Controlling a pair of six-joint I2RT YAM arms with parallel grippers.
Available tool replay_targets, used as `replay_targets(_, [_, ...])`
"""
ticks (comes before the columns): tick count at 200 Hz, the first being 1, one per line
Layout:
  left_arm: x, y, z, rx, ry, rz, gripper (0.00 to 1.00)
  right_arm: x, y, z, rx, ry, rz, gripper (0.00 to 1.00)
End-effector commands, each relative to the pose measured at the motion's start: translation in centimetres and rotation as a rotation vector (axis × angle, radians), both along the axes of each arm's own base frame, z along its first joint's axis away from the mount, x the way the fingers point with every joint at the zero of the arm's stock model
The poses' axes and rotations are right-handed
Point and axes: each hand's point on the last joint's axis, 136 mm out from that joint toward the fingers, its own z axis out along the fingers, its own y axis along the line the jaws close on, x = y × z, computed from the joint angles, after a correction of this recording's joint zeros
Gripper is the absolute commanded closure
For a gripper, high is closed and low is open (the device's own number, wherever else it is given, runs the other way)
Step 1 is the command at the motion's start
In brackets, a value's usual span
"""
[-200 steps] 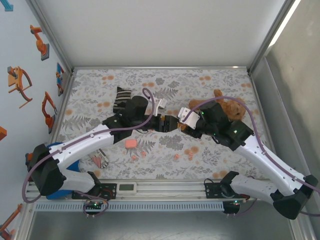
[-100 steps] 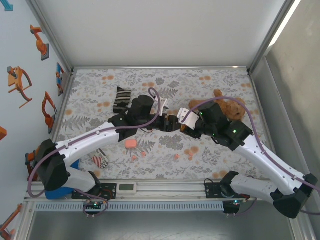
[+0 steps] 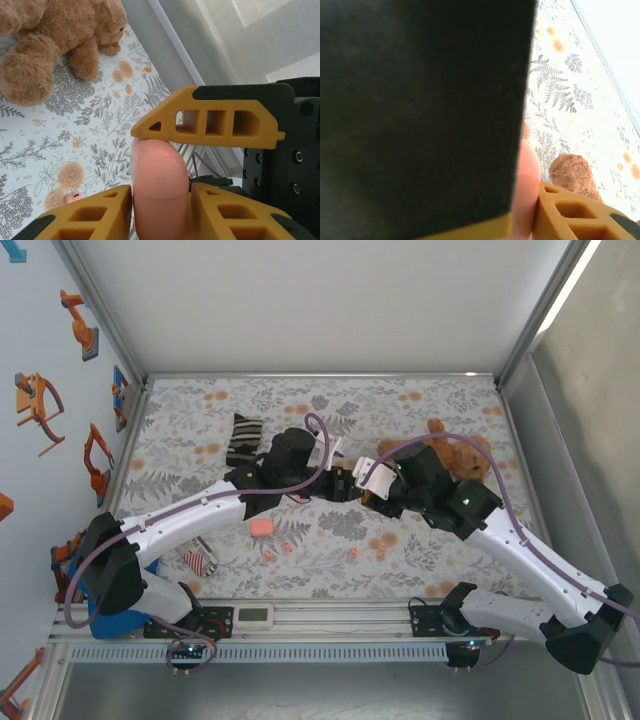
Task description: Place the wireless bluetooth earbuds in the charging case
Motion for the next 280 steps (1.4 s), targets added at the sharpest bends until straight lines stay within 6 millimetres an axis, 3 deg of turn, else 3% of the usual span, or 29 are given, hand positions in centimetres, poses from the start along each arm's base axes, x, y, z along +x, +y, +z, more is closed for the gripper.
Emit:
replay_targets(1, [-0.5, -0.4, 0.8, -0.009, -0.016, -0.040, 0.65, 0.4, 0.3, 1.3, 0.005, -0.035, 0.002, 0.56])
replay_targets(68, [-0.8, -0.2, 0.4, 0.004, -0.010, -0.042, 0.72, 0.6, 0.0, 0.8, -0.018, -0.033, -0.012, 0.56])
replay_targets(120, [-0.9, 0.2, 0.5, 0.010, -0.020, -0.042, 0.82, 0.7, -0.1, 0.5, -0.029, -0.023, -0.022, 0.54])
replay_targets(137, [-0.8, 0.4, 0.5, 0.011, -0.033, -0.033, 0.84, 0.6, 0.1, 0.7, -0.010, -0.011, -0.025, 0.49])
replay_targets(154, [-0.6, 0.8, 0.7, -0.001, -0.054, -0.010, 0.88, 0.2, 0.3, 0.8, 0.009, 0.008, -0.015, 0.36])
replay_targets(177, [0.1, 2.1, 1.5, -0.029, -0.097, 0.046, 0.93, -0.2, 0.2, 0.5, 0.026, 0.025, -0.014, 0.24])
replay_targets(202, [1.0, 4.3, 2.1, -0.053, -0.147, 0.112, 0.98, -1.0, 0.7, 0.8, 0.103, 0.048, 0.005, 0.18])
replay_targets(243, [2.1, 8.0, 3.7, -0.133, -0.248, 0.200, 1.00, -2.0, 1.3, 2.3, 0.299, 0.087, 0.041, 0.15])
replay_targets(280, [1.4, 10.3, 6.0, -0.228, -0.444, 0.235, 1.00, -2.3, 1.5, 5.0, 0.544, 0.122, 0.068, 0.14])
